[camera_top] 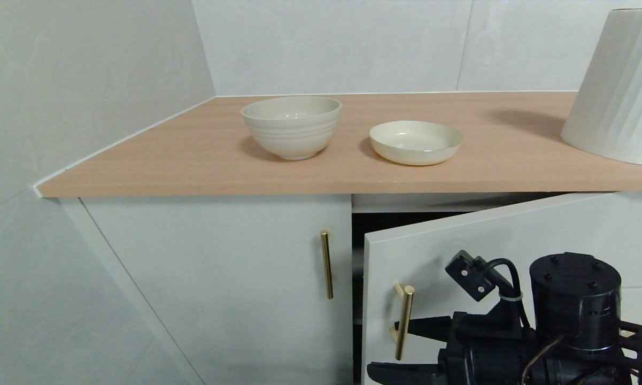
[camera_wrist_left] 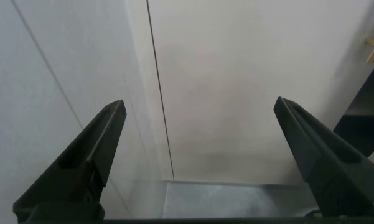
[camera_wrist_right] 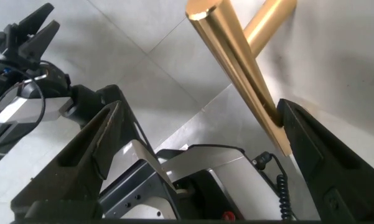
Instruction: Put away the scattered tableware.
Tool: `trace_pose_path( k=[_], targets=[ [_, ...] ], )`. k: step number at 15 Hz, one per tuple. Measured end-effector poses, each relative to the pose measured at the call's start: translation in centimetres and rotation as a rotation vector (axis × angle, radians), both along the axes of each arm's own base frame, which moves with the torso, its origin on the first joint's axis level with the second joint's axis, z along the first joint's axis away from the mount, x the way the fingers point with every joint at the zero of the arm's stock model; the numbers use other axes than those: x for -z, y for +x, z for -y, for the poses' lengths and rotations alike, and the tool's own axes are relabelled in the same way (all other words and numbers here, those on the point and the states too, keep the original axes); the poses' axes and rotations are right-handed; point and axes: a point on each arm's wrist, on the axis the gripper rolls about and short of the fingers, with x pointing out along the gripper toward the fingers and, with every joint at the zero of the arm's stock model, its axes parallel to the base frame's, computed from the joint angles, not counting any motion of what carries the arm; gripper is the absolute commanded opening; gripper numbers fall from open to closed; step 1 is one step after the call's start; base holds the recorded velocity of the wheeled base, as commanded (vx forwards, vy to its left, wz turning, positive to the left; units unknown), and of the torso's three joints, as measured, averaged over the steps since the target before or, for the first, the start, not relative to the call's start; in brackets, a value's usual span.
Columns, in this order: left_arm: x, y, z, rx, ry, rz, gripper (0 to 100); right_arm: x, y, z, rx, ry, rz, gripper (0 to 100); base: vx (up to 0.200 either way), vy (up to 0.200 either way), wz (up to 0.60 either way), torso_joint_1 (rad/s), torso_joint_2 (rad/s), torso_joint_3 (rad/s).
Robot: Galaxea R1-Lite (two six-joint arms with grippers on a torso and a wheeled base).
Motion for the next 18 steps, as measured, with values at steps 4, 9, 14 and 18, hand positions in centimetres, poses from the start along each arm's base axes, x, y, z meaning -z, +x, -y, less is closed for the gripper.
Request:
trace_pose_path(
  k=[4, 9, 14, 18],
  targets=[
    [0.0, 0.0, 0.0, 0.001, -0.023, 0.001, 100, 0.0, -0.2, -0.3, -0.029, 0.003, -0.004, 100, 0.0, 0.0, 0.0, 0.0, 0.0, 0.0],
    [0.0, 0.0, 0.0, 0.0, -0.029, 0.002, 100, 0.1, 0.0, -1.1, -0.051, 0.037, 0.023, 100, 0.0, 0.0, 0.0, 0.0, 0.0, 0.0],
    [0.0, 0.0, 0.0, -0.001, -0.027, 0.002, 100, 0.4, 0.1, -1.3, -0.053, 0.033, 0.02, 100, 0.0, 0.0, 0.0, 0.0, 0.0, 0.0],
    [-0.1, 0.0, 0.0, 0.0, -0.03, 0.011, 100, 0.5, 0.1, -1.3, -0.054, 0.03, 0.018, 100, 0.0, 0.0, 0.0, 0.0, 0.0, 0.0]
  ],
)
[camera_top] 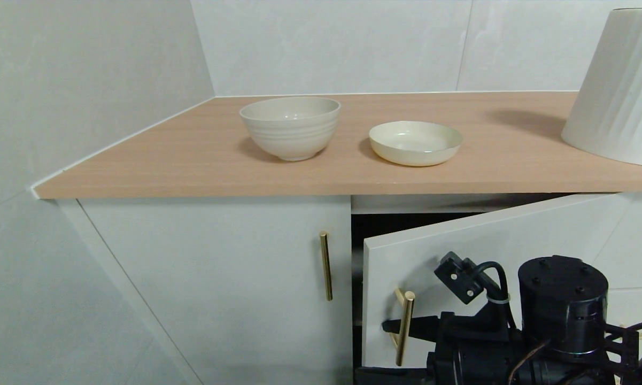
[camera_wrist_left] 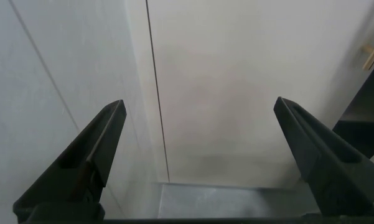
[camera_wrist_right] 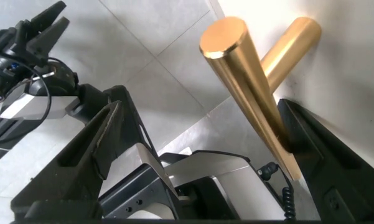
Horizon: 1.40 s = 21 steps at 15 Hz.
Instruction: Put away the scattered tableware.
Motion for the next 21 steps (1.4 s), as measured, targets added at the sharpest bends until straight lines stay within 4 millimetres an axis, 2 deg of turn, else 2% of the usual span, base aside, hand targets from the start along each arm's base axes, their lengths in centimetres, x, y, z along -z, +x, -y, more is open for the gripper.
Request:
trace_pose_path(
  k=[2, 5, 8, 9, 12, 15, 17, 21],
  targets=[
    [-0.3, -0.1, 0.0, 0.014, -0.017, 0.004, 100, 0.0, 0.0, 0.0, 0.0, 0.001, 0.0, 100, 0.0, 0.0, 0.0, 0.0, 0.0, 0.0],
    [-4.4, -0.6, 0.1, 0.116, -0.034, 0.026, 100, -0.1, 0.0, 0.0, 0.0, 0.006, 0.004, 100, 0.0, 0.0, 0.0, 0.0, 0.0, 0.0],
    [-8.7, 1.3, 0.4, 0.268, -0.04, -0.061, 100, -0.2, -0.1, 0.0, -0.001, 0.011, 0.009, 100, 0.0, 0.0, 0.0, 0.0, 0.0, 0.0],
    [-10.4, 2.5, 0.6, 0.34, -0.046, -0.101, 0, -0.2, -0.2, 0.0, -0.002, 0.013, 0.011, 100, 0.0, 0.0, 0.0, 0.0, 0.0, 0.0],
    [-13.1, 6.0, 1.3, 0.543, -0.071, -0.191, 0, -0.4, -0.3, 0.1, -0.003, 0.018, 0.015, 100, 0.0, 0.0, 0.0, 0.0, 0.0, 0.0],
    [-14.7, 9.9, 2.0, 0.635, -0.071, -0.187, 0, -0.6, -0.4, 0.3, -0.004, 0.025, 0.021, 100, 0.0, 0.0, 0.0, 0.0, 0.0, 0.0],
    [-15.2, 12.4, 2.7, 0.681, -0.064, -0.167, 0, -0.7, -0.5, 0.3, -0.005, 0.028, 0.024, 100, 0.0, 0.0, 0.0, 0.0, 0.0, 0.0],
    [-14.3, 15.1, 5.0, 0.812, -0.092, -0.266, 0, -0.7, -0.7, 0.3, -0.01, 0.03, 0.026, 100, 0.0, 0.0, 0.0, 0.0, 0.0, 0.0]
  ],
)
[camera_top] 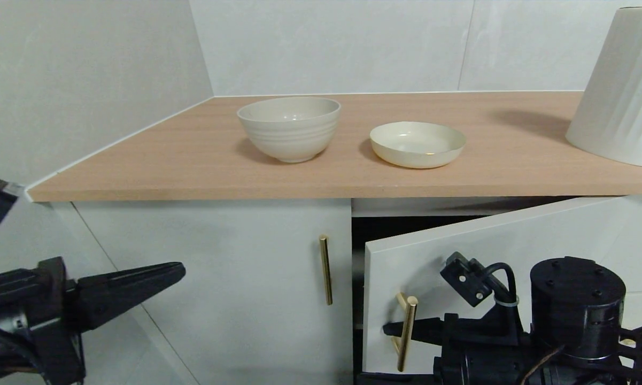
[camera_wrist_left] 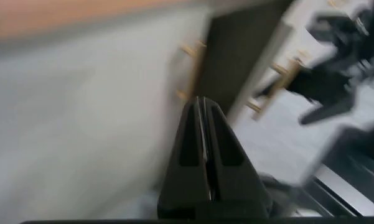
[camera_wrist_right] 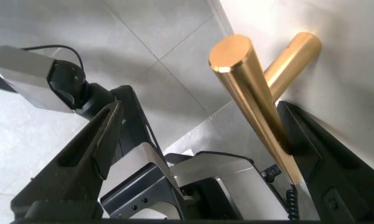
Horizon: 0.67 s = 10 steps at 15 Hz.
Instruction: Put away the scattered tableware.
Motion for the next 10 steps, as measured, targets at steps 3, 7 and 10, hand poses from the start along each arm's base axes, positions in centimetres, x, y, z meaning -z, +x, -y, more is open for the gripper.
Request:
trace_pose_path(
  k=[3, 7, 10],
  targets=[
    [0.9, 1.8, 1.7, 0.067, 0.022, -0.076, 0, 0.0, 0.0, 0.0, -0.002, 0.001, 0.001, 100, 0.0, 0.0, 0.0, 0.0, 0.0, 0.0],
    [1.5, 3.7, 3.4, 0.117, 0.046, -0.133, 0, -0.1, -0.1, 0.0, -0.003, 0.003, 0.003, 100, -0.15, 0.0, 0.0, 0.002, 0.0, 0.002],
    [2.5, 4.3, 4.0, 0.129, 0.062, -0.179, 0, 0.0, 0.0, 0.1, 0.006, -0.003, 0.004, 100, -0.2, 0.0, 0.0, 0.002, 0.01, 0.001]
  ],
)
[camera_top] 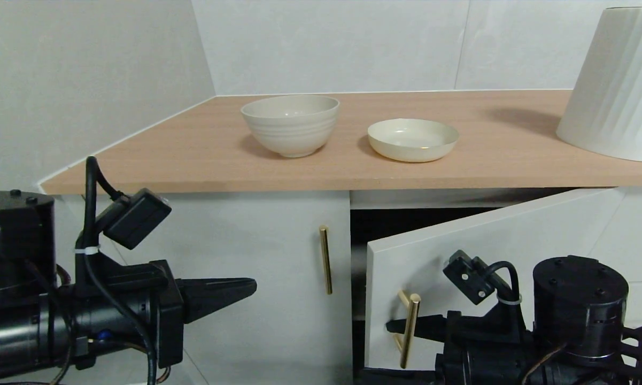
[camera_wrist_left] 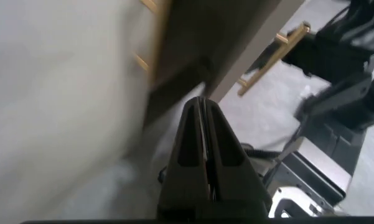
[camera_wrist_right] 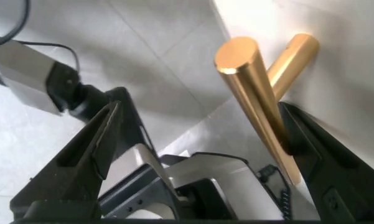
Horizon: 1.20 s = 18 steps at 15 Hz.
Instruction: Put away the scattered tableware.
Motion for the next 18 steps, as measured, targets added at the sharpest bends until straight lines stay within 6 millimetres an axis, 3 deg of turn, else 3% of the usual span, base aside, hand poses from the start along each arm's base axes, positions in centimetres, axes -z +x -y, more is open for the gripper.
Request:
trace_pose_path(
  k=[2, 9, 14, 18],
  targets=[
    [0.3, 0.1, 0.3, 0.01, 0.006, -0.014, 0, 0.0, 0.0, 0.0, 0.008, 0.001, 0.005, 100, -0.2, 0.0, 0.0, 0.005, 0.0, 0.002],
    [1.8, 1.8, 1.9, 0.043, 0.021, -0.061, 0, -0.1, -1.0, 1.1, -0.036, 0.006, -0.013, 100, 0.0, 0.0, 0.0, 0.0, 0.0, 0.0],
    [4.9, 6.3, 6.9, 0.09, -0.062, -0.091, 0, -0.6, -1.5, 1.9, -0.078, 0.026, -0.017, 100, 0.0, 0.0, 0.0, 0.0, 0.0, 0.0],
    [7.3, 8.4, 11.7, 0.165, -0.079, -0.123, 0, -0.8, -1.4, 2.1, -0.11, 0.039, -0.017, 100, 0.0, 0.0, 0.0, 0.0, 0.0, 0.0]
  ],
)
